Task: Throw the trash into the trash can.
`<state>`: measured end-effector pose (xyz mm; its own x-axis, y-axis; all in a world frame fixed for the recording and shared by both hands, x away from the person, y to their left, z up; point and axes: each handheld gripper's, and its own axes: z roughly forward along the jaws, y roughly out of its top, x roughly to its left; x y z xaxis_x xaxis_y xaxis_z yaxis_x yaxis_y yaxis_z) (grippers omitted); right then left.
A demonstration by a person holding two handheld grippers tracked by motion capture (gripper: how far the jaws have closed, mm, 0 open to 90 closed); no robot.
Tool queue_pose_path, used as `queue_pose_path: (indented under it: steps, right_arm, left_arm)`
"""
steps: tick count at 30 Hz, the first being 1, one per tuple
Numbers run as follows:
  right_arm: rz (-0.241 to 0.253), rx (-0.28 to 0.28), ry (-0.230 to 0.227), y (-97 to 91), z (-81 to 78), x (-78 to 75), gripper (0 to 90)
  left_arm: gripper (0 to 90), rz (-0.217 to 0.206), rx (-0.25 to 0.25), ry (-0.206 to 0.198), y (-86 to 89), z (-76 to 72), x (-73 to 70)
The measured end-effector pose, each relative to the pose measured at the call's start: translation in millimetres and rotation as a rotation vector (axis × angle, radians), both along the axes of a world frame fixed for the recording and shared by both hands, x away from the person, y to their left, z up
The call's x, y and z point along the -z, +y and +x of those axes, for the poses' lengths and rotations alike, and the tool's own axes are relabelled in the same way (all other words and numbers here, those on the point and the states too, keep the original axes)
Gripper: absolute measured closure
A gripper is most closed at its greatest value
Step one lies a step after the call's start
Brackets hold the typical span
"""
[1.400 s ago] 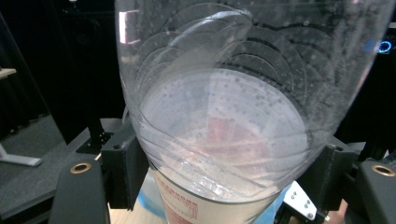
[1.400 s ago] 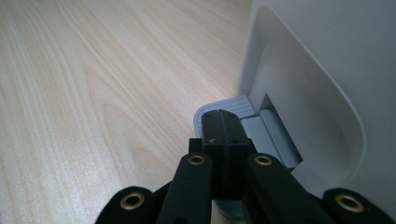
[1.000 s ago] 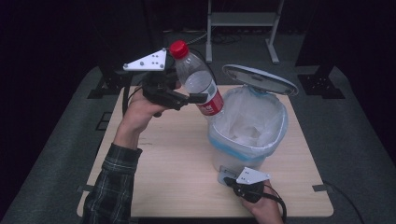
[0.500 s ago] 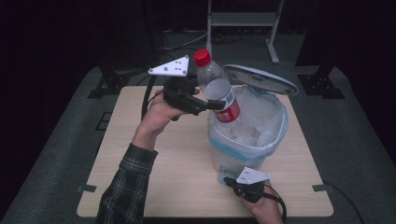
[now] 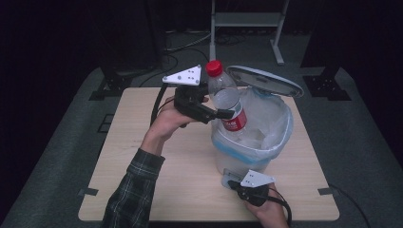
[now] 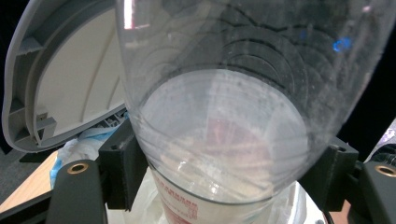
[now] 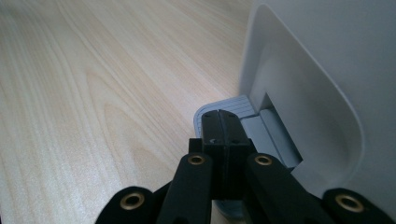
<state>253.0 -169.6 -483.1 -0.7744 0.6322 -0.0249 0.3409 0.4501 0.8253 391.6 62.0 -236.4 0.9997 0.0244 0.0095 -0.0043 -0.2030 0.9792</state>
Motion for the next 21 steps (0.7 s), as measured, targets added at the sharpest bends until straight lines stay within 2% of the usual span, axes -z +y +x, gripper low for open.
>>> queue_pose_path:
  steps: [2, 6, 10, 17, 21]
  right_arm:
    - [0.000, 0.000, 0.000, 0.0, 0.0, 0.0, 89.8]
    - [0.001, 0.000, 0.001, -0.2, 0.1, 0.0, 89.8]
    - [0.002, 0.002, 0.001, -0.3, 0.1, 0.0, 89.8]
    - [0.003, 0.001, 0.003, -0.3, -0.1, 0.0, 89.8]
    - [0.003, 0.002, 0.004, -0.2, -0.2, 0.0, 89.8]
  left_arm:
    - [19.8, -0.001, -0.010, 0.006, 0.7, 0.7, -0.3]
    - [15.5, -0.008, -0.034, 0.005, 4.8, 0.5, -0.8]
    - [15.2, -0.020, -0.056, -0.008, 11.4, -1.1, 1.1]
    - [12.9, 0.001, -0.080, -0.010, 23.1, -4.1, 5.2]
    - [11.4, 0.021, -0.104, -0.021, 36.0, -10.4, 9.0]
